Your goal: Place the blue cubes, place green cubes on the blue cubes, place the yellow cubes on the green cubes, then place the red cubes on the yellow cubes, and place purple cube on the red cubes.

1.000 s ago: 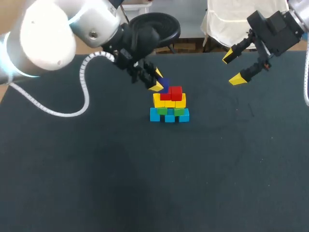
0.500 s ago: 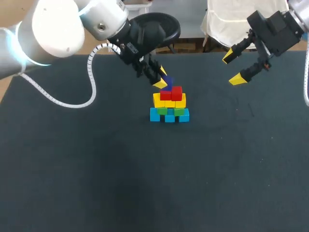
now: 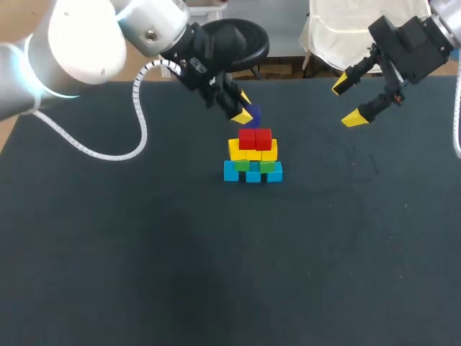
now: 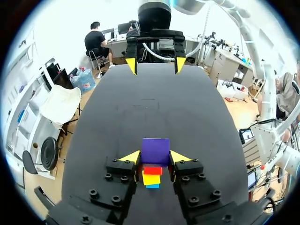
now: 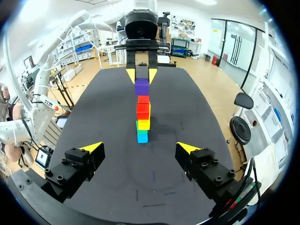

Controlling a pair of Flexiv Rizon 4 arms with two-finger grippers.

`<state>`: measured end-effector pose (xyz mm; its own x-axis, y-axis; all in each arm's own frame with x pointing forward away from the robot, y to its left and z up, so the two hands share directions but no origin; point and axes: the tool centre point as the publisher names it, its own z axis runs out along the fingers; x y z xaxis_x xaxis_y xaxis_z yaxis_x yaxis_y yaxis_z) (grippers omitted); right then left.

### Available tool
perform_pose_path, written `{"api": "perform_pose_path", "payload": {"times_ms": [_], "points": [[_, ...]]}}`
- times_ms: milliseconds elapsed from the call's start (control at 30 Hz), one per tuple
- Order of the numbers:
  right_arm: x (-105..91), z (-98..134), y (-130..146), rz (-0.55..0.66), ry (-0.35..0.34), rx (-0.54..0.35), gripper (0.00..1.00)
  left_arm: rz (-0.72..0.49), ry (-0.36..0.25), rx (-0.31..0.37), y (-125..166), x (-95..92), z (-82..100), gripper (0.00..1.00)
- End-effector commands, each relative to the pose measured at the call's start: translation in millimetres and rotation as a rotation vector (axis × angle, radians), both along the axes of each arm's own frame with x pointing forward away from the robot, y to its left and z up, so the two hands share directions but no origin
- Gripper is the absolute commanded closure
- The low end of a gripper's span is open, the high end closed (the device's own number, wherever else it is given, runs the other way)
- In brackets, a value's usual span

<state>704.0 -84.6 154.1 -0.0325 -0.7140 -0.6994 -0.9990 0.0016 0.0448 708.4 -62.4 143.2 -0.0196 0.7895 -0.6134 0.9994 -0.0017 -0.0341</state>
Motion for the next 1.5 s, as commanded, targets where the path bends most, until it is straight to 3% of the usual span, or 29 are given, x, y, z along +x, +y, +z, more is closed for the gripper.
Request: {"api": "perform_pose_path", "payload": {"times_ms": [33,233,733,1233,1500], "points": [[-0.3,-0.2,0.2,-0.001,-0.001,0.000,0.00,-0.001,0.027,0.000,-1.9,10.0,-10.4,1.00],[-0.3,-0.2,0.2,-0.001,-0.001,0.000,0.00,0.009,0.049,-0.002,-2.2,13.0,-17.4,1.00],[-0.3,-0.2,0.2,-0.001,-0.001,0.000,0.00,-0.007,0.019,-0.009,-4.1,18.0,-31.1,1.00],[-0.3,-0.2,0.2,-0.001,-0.001,0.000,0.00,-0.014,-0.033,-0.007,1.1,-0.1,-17.6,1.00],[-0.3,-0.2,0.2,-0.001,-0.001,0.000,0.00,-0.015,-0.035,-0.006,-0.4,-5.1,-23.1,1.00]]}}
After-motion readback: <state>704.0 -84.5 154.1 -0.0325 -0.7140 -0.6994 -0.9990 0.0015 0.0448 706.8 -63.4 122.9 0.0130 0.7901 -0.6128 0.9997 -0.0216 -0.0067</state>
